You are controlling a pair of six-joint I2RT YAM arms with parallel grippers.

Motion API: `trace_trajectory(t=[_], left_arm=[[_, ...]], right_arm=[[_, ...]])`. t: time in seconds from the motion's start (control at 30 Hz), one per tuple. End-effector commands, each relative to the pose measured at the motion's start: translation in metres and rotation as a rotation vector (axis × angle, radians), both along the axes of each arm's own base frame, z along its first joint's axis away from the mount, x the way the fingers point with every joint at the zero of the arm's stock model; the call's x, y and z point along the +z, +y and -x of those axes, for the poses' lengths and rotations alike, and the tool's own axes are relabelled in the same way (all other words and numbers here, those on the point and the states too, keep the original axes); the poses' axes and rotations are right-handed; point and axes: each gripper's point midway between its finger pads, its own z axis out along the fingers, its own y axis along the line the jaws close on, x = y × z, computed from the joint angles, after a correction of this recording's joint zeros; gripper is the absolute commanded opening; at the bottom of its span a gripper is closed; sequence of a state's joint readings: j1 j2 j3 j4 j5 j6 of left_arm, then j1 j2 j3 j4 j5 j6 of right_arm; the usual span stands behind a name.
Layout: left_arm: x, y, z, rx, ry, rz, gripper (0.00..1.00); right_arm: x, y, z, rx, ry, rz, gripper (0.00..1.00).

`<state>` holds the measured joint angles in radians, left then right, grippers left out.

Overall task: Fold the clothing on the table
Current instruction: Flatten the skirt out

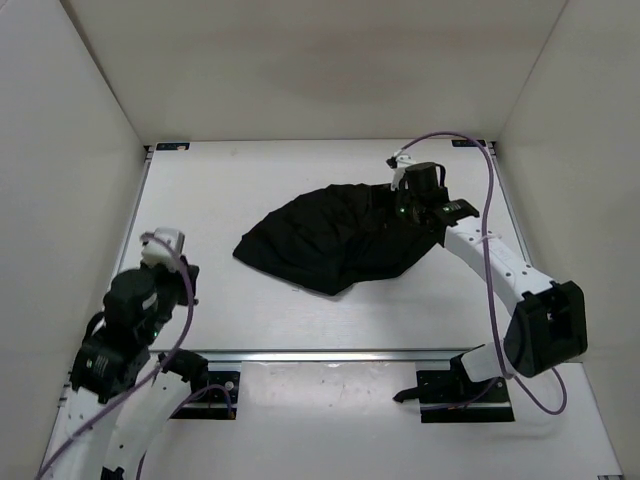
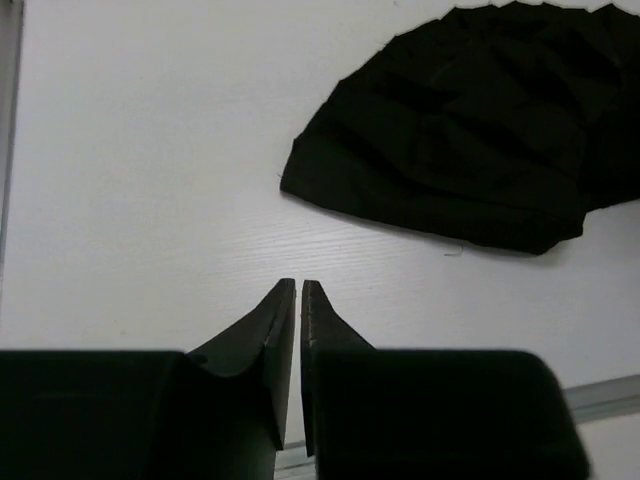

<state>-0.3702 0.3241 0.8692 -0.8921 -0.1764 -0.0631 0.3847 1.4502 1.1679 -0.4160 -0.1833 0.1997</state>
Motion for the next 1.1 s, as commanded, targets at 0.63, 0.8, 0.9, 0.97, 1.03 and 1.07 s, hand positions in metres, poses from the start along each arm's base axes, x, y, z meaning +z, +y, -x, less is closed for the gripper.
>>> trace_trajectory(t=[0.63, 0.8, 0.9, 0.97, 1.03, 1.07], left_arm=[[-0.144, -0.185, -0.043, -0.005, 0.618, 1.027, 0.79], [-0.172, -0.197, -0.053, 0.105, 0.665, 1.017, 0.84], [-0.184, -0.199, -0.063, 0.169, 0.655, 0.966, 0.84], [-0.193, -0.195, -0.071, 0.215, 0.644, 0.953, 0.85], [-0.197, -0.191, -0.082, 0.258, 0.621, 0.935, 0.83], [-0.198, -0.184, -0.093, 0.294, 0.588, 0.917, 0.82]], right_arm=[[0.028, -0.041, 0.024, -0.072, -0.142, -0.227, 0.80], [0.034, -0.039, 0.026, -0.060, -0.160, -0.247, 0.81], [0.037, -0.039, 0.026, -0.064, -0.180, -0.243, 0.81], [0.037, -0.038, 0.027, -0.060, -0.178, -0.243, 0.81], [0.034, -0.037, 0.029, -0.061, -0.167, -0.248, 0.83], [0.032, -0.034, 0.029, -0.055, -0.162, -0.250, 0.82]])
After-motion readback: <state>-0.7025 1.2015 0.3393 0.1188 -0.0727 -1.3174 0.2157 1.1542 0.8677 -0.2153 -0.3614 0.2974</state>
